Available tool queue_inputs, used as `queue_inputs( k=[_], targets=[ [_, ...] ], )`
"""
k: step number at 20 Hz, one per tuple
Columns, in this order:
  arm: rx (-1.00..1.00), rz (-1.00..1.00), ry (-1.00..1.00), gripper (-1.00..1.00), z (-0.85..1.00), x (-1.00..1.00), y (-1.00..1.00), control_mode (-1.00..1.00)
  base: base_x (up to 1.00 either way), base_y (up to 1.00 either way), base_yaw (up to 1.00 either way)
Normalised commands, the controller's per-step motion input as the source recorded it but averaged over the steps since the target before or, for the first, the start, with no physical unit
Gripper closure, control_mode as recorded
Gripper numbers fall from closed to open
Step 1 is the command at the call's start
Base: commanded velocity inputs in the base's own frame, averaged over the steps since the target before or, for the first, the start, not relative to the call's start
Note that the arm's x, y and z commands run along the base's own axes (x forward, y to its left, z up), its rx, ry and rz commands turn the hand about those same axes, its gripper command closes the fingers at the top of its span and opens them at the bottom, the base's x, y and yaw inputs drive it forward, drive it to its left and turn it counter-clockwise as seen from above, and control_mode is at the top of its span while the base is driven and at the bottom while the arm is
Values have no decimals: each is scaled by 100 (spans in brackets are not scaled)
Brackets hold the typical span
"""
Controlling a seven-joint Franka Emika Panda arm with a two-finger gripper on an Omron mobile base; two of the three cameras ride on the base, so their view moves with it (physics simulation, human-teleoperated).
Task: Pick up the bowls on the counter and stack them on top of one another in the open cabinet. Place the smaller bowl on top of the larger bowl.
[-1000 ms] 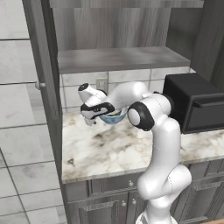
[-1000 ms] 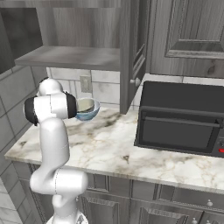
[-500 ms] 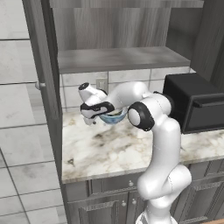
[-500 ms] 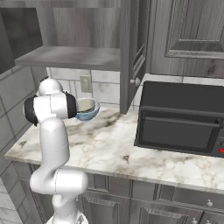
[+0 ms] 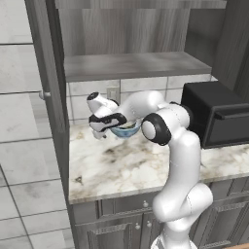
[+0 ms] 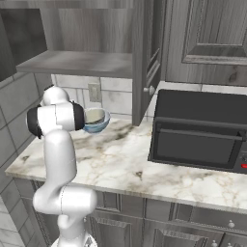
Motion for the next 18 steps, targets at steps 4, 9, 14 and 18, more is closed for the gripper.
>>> queue_inputs(
  k=[4,9,14,18],
  targets=[
    [0,0,0,-100,-19,0,0,-100,0,0,0],
    [0,0,0,-100,-12,0,-1,-100,0,0,0],
    [0,0,-2,-100,-2,0,-3,-100,0,0,0],
    [0,0,-7,-100,8,-11,0,-100,0,0,0]
  ],
)
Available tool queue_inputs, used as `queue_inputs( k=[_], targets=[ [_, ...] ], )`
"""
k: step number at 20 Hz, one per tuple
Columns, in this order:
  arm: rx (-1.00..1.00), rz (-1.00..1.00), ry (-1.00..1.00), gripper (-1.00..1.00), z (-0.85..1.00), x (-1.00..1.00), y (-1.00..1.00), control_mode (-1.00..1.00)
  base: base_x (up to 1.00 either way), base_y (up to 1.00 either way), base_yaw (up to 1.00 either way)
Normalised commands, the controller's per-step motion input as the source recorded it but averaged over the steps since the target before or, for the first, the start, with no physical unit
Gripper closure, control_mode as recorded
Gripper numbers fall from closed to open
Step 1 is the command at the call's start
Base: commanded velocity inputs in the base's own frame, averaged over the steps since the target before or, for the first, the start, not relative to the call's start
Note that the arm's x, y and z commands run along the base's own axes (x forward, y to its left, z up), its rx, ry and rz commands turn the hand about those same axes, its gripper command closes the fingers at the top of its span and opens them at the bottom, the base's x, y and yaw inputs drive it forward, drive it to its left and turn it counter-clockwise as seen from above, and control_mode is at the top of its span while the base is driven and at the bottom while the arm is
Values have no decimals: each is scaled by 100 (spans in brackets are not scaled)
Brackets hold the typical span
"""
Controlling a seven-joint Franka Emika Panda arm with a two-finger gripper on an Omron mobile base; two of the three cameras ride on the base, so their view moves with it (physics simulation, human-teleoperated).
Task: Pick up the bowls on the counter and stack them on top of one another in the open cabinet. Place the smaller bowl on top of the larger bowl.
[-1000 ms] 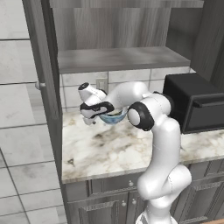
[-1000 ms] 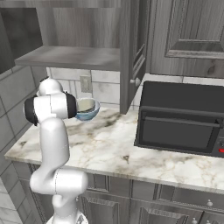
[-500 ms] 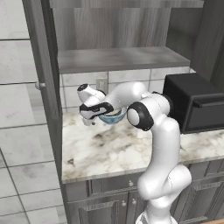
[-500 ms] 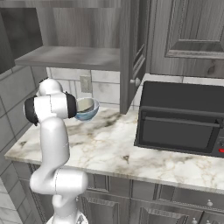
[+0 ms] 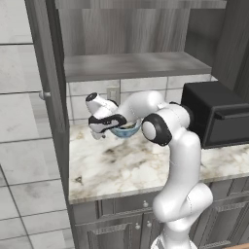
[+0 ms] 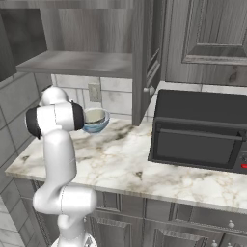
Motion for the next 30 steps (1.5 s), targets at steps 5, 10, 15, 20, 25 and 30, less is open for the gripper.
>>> queue_inputs(
  k=[5,10,15,20,25,30],
  targets=[
    [0,0,-2,-100,1,-4,0,-100,0,0,0],
    [0,0,0,-100,-11,0,-6,-100,0,0,0],
    [0,0,0,-100,-14,0,-13,-100,0,0,0],
    [2,0,0,-100,-12,0,-6,-100,0,0,0],
    [1,0,0,100,-15,6,-3,-100,0,0,0],
    [0,0,0,100,-8,6,0,-100,0,0,0]
  ],
)
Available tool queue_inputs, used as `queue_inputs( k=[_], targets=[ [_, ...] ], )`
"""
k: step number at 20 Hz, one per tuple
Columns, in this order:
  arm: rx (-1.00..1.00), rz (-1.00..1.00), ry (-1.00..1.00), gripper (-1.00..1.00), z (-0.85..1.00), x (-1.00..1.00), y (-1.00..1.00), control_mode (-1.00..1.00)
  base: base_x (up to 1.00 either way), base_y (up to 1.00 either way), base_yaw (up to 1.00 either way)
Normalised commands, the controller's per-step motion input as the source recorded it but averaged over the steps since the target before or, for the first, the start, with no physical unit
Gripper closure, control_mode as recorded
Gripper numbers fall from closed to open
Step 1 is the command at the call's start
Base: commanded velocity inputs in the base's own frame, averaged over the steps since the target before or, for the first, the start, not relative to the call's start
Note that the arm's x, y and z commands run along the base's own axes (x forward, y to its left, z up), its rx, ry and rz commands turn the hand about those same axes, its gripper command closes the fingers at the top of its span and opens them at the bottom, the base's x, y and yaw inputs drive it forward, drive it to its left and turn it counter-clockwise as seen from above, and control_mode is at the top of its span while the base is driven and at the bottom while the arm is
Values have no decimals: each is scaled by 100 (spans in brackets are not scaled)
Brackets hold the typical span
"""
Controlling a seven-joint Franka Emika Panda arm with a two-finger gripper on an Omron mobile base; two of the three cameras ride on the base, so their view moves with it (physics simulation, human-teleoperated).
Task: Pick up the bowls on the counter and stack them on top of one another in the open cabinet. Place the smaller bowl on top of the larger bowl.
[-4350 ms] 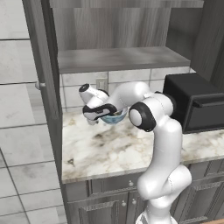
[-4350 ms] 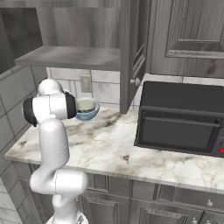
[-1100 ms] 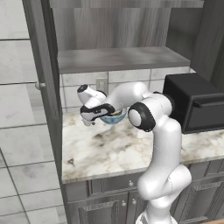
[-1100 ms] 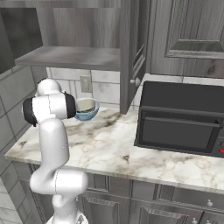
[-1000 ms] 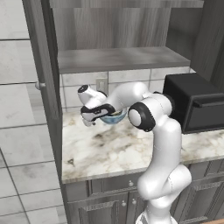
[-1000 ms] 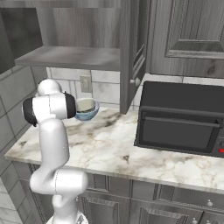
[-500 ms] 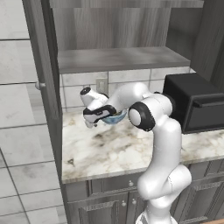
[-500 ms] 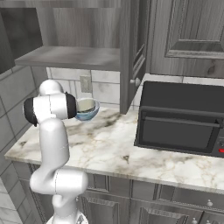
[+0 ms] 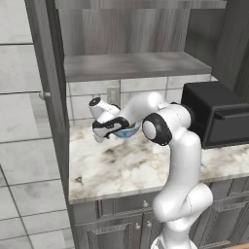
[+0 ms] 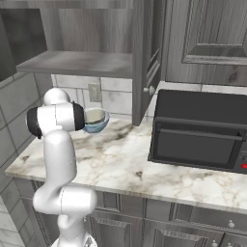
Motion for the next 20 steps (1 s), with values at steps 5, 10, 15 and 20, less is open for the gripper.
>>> queue_inputs(
  k=[5,10,15,20],
  targets=[
    [0,0,0,100,0,0,0,-100,0,0,0],
    [0,0,-3,100,0,0,-5,-100,0,0,0],
    [1,0,-5,100,0,0,-13,-100,0,0,0],
    [0,0,-2,100,0,-4,-9,-100,0,0,0]
  ],
)
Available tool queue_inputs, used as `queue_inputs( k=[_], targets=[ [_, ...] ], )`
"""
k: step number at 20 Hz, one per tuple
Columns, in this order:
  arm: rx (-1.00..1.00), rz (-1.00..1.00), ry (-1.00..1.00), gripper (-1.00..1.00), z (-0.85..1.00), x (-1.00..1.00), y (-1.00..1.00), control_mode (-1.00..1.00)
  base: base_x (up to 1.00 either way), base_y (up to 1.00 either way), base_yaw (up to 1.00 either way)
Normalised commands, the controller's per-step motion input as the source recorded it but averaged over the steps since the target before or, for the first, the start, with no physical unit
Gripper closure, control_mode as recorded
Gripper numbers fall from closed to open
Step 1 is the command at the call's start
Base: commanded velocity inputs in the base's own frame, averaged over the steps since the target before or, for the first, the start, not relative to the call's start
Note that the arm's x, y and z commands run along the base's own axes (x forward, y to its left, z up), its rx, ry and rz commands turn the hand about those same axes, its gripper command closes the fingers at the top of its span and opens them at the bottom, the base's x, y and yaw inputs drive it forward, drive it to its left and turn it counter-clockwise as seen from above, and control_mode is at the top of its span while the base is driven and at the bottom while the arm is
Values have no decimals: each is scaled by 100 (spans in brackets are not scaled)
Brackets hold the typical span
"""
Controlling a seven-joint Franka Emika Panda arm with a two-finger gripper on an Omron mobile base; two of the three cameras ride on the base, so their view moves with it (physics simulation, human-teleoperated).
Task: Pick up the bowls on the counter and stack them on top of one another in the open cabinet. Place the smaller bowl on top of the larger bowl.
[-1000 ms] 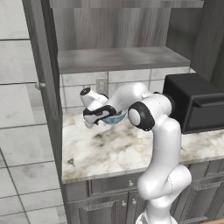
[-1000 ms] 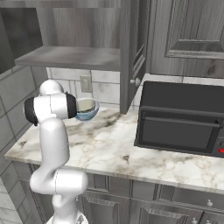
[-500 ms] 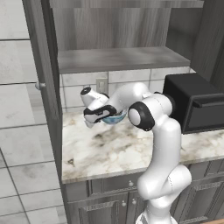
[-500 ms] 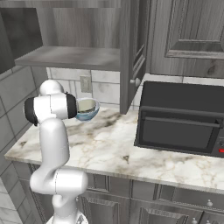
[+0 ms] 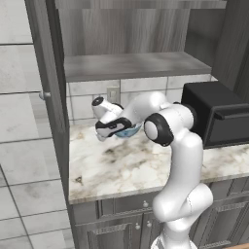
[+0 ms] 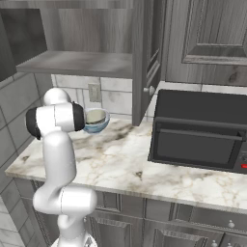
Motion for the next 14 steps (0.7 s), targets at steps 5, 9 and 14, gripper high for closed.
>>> queue_inputs(
  k=[5,9,14],
  targets=[
    [0,0,-3,100,0,-16,-16,-100,0,0,0],
    [0,0,-10,100,13,-50,-8,-100,0,0,0],
    [0,0,-9,100,33,-53,0,-100,0,0,0]
  ],
)
